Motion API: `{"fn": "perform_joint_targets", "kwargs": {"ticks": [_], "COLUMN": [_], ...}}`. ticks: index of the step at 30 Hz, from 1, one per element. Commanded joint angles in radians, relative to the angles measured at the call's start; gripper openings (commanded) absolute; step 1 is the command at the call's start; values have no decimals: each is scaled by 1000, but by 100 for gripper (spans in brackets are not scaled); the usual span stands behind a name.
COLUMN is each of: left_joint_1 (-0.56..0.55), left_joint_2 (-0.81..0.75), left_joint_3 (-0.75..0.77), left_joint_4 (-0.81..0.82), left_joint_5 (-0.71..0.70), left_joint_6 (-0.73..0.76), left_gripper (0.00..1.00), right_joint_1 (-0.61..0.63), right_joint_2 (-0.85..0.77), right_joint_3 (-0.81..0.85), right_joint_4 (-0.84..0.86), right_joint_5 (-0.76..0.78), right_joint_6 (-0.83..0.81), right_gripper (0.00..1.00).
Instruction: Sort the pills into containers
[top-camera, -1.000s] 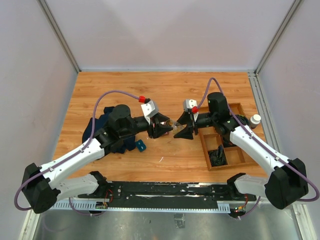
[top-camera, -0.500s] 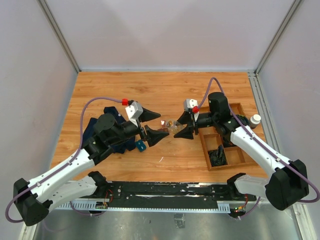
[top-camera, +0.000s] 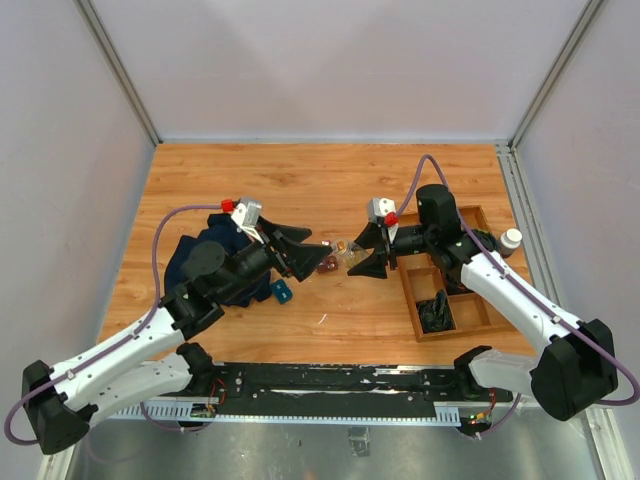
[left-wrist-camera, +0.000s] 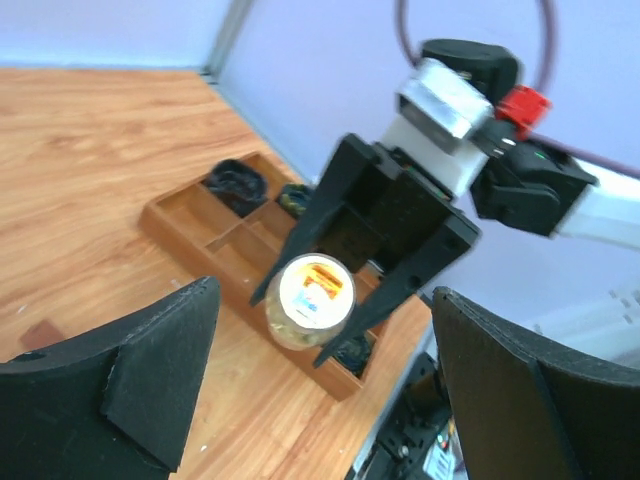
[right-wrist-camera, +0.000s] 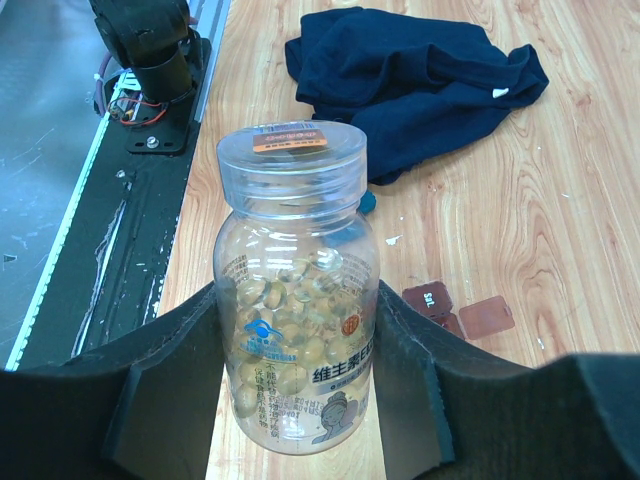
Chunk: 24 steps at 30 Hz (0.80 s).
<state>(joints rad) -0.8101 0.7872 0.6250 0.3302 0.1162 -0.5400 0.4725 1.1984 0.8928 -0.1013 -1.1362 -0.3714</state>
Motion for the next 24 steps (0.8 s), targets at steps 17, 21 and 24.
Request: {"fn": "perform_joint_targets", "kwargs": {"ticks": [17,21,24], "left_joint_1": [-197,-207,-213], "left_joint_2": [216,237,249], "left_joint_3": [271,275,278], "left_joint_4": [-298,-288,-293], "left_joint_5": [-378,-357,-355], "left_joint_6": [-41,-41,-40], "left_gripper": [80,76,71], "right_joint_1": [-12,-13,-13], "right_joint_2": [-1,-3,-2], "right_joint_3": [29,31,31], "right_joint_4": [21,22,22], "right_joint_5": [-1,-1,-1], "right_joint_6": [-5,-6,-5], "right_gripper": [1,2,1]}}
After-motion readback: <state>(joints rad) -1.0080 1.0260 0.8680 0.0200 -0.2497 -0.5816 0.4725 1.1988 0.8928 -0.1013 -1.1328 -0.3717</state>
